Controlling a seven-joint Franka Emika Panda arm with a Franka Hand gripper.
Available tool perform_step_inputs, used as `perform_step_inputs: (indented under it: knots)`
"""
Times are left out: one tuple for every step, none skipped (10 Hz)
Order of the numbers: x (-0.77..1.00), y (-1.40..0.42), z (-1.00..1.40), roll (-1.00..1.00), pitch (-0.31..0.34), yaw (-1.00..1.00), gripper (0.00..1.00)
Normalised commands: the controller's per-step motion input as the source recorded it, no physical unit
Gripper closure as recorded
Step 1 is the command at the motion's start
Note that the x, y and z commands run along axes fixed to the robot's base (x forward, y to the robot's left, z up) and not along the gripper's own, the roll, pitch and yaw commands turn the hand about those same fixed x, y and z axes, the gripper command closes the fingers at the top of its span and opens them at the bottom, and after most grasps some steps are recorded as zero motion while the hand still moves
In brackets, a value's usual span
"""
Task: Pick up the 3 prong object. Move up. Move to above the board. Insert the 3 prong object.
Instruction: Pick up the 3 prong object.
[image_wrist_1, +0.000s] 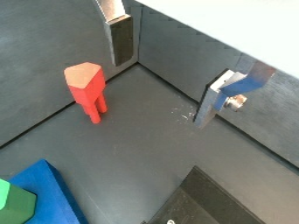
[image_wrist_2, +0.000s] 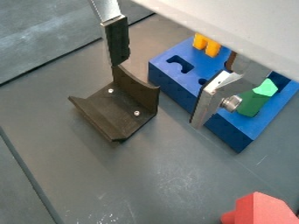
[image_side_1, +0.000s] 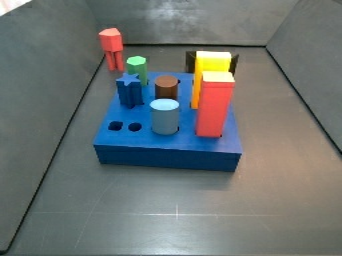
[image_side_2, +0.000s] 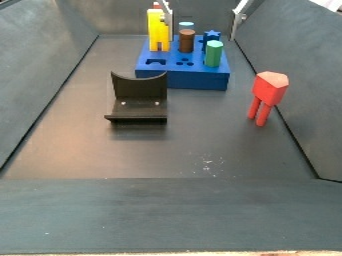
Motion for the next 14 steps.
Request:
perform_step_inputs:
  knots:
    - [-0.01,0.00,0.00,0.00,0.000,0.00,0.00]
    - [-0.27,-0.07,0.05,0.09,0.000,0.08,0.00]
    - [-0.61,-0.03,0.00,0.07,-0.059,0.19,0.00]
    - [-0.81,0.00,0.00,0.05,-0.107,0.26,0.00]
    - [-0.87,0.00,-0.03,0.06,-0.121,0.24,0.00]
    - [-0.85,0.00,-0.10,0.06,-0.137,0.31,0.00]
    - [-0.75,0.00,-0.28,0.14,-0.164,0.39,0.00]
    - [-0.73,-0.04,-0.38,0.14,-0.196,0.37,0.00]
    - [-0.73,-0.03,-0.36,0.11,-0.187,0.38,0.00]
    - [-0.75,-0.01,-0.35,0.12,-0.159,0.39,0.00]
    - [-0.77,0.00,-0.30,0.11,-0.143,0.40,0.00]
    - [-0.76,0.00,-0.24,0.10,-0.164,0.37,0.00]
    - [-0.59,-0.06,-0.26,0.14,-0.194,0.26,0.00]
    - [-0.45,-0.10,-0.25,0.16,-0.161,0.22,0.00]
